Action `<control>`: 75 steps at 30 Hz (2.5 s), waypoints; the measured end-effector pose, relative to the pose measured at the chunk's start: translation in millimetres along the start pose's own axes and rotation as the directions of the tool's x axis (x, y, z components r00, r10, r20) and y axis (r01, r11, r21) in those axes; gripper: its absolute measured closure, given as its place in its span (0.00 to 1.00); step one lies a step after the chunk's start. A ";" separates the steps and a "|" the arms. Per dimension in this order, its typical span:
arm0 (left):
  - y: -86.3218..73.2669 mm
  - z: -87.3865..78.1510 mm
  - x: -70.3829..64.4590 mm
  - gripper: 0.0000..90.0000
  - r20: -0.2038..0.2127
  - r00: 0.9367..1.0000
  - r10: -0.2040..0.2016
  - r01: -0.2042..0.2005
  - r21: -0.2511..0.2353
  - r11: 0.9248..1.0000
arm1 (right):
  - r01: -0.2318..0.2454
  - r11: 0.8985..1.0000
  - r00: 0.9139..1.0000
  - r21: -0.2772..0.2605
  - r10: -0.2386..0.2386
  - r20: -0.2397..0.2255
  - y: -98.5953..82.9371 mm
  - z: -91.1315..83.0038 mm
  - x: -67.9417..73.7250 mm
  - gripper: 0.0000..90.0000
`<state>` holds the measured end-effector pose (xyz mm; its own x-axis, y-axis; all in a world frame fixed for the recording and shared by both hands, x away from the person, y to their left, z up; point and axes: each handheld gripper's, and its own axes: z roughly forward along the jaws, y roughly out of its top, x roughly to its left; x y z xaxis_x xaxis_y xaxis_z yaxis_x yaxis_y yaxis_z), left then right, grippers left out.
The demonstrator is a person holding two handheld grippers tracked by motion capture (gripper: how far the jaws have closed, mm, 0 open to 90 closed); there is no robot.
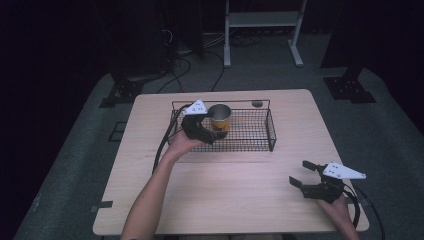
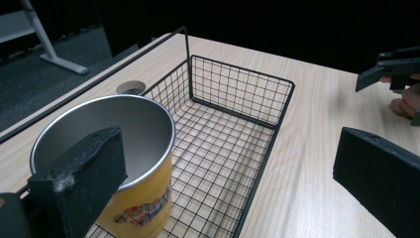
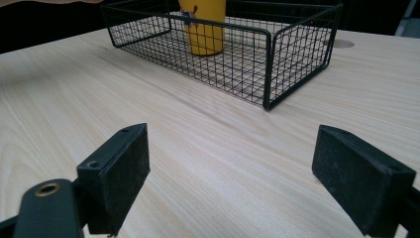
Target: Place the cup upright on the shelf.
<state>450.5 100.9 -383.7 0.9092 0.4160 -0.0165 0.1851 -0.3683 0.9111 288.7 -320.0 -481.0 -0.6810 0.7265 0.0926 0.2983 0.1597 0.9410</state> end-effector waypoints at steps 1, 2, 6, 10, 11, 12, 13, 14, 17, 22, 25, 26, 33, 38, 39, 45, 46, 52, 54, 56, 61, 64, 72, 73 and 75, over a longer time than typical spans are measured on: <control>-0.7 -0.1 0.0 0.00 0.004 1.000 -0.003 0.003 0.007 1.000 | 0.000 1.000 1.000 0.000 0.000 0.000 0.0 0.0 0.0 0.15; -1.2 -0.2 -0.5 0.00 0.007 1.000 -0.005 0.005 0.013 1.000 | 0.000 1.000 1.000 0.000 0.000 0.001 0.0 0.0 0.0 0.15; -3.6 -1.9 -3.2 0.00 0.009 1.000 -0.001 0.001 0.005 1.000 | -0.001 1.000 1.000 0.001 0.001 0.001 0.0 0.0 0.0 0.15; -7.7 -2.9 -6.3 0.00 0.014 1.000 -0.001 0.001 0.004 1.000 | -0.001 1.000 1.000 0.001 0.001 0.002 0.0 0.1 0.1 0.15; -8.7 -3.0 -6.8 0.00 0.014 1.000 -0.001 0.001 0.003 1.000 | -0.001 1.000 1.000 0.001 0.001 0.002 0.0 0.1 0.1 0.15; -9.2 -3.2 -7.1 0.00 0.017 1.000 -0.002 0.002 0.008 1.000 | -0.002 1.000 1.000 0.001 0.002 0.002 0.0 0.1 0.1 0.15; -9.6 -3.3 -7.5 0.00 0.018 1.000 -0.003 0.003 0.011 1.000 | -0.002 1.000 1.000 0.001 0.002 0.002 0.0 0.1 0.2 0.15; -10.3 -4.0 -8.9 0.00 0.017 1.000 -0.001 0.001 0.000 1.000 | -0.002 1.000 1.000 0.001 0.002 0.002 0.0 0.1 0.2 0.15; -10.8 -5.1 -11.4 0.00 0.023 1.000 0.002 -0.002 -0.008 1.000 | -0.002 1.000 1.000 0.001 0.002 0.003 0.0 0.1 0.0 0.15; -12.5 -6.4 -16.2 0.00 0.030 0.999 0.009 -0.008 -0.014 1.000 | -0.002 1.000 1.000 0.001 0.002 0.004 0.0 0.1 0.2 0.15; -13.9 -7.7 -18.6 0.00 0.031 0.999 0.012 -0.012 -0.018 1.000 | -0.002 1.000 1.000 0.001 0.002 0.004 0.0 0.1 0.2 0.15; -14.1 -7.9 -19.2 0.00 0.036 0.999 0.012 -0.011 -0.013 1.000 | -0.002 1.000 1.000 0.001 0.002 0.004 0.0 0.1 0.2 0.15; -18.4 -10.6 -25.4 0.00 0.043 0.999 0.015 -0.014 -0.025 1.000 | -0.002 1.000 1.000 0.002 0.002 0.004 0.0 0.1 0.2 0.15; -21.4 -11.8 -30.5 0.00 0.054 0.998 0.016 -0.015 -0.027 1.000 | -0.001 1.000 1.000 0.002 0.001 0.005 0.0 0.2 0.3 0.15; -21.5 -12.1 -31.9 0.00 0.056 0.998 0.019 -0.017 -0.031 0.999 | -0.001 1.000 1.000 0.002 0.001 0.005 0.0 0.2 0.3 0.15; -23.2 -15.1 -38.9 0.00 0.063 0.998 0.031 -0.028 -0.038 0.999 | 0.000 1.000 1.000 0.002 0.000 0.005 0.0 0.2 0.3 0.15; -23.9 -15.6 -39.7 0.00 0.064 0.997 0.030 -0.028 -0.038 0.999 | 0.000 1.000 1.000 0.002 0.000 0.006 0.1 0.2 0.4 0.15; -29.6 -17.7 -45.7 0.00 0.075 0.997 0.029 -0.025 -0.044 0.999 | -0.001 1.000 1.000 0.002 0.001 0.005 0.0 0.2 0.4 0.15; -31.0 -18.6 -47.2 0.00 0.077 0.997 0.027 -0.023 -0.048 0.999 | 0.000 1.000 1.000 0.003 0.000 0.006 0.1 0.3 0.4 0.15; -32.2 -19.3 -48.9 0.00 0.079 0.997 0.027 -0.024 -0.048 0.999 | 0.000 1.000 1.000 0.003 0.000 0.006 0.1 0.3 0.4 0.15; -35.0 -20.3 -54.3 0.00 0.086 0.996 0.032 -0.028 -0.044 0.999 | -0.001 1.000 1.000 0.003 0.001 0.006 0.1 0.2 0.3 0.15; -37.8 -21.1 -57.8 0.00 0.091 0.995 0.032 -0.028 -0.044 0.999 | -0.001 1.000 1.000 0.003 0.001 0.006 0.1 0.2 0.4 0.15; -42.6 -24.8 -65.4 0.00 0.098 0.995 0.034 -0.029 -0.050 0.998 | -0.002 1.000 1.000 0.003 0.002 0.007 0.1 0.3 0.3 0.15; -43.4 -25.3 -66.5 0.00 0.099 0.994 0.034 -0.029 -0.052 0.998 | -0.003 1.000 1.000 0.003 0.003 0.007 0.1 0.3 0.4 0.15; -44.8 -26.2 -68.5 0.00 0.100 0.994 0.035 -0.030 -0.051 0.998 | -0.004 1.000 1.000 0.003 0.004 0.007 0.1 0.2 0.4 0.15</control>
<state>370.1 110.6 -412.5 0.9478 0.3178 -0.0257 0.1384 -0.3375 0.9311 288.6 -319.5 -480.9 -0.6751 0.7317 0.0941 0.3033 0.1590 0.9395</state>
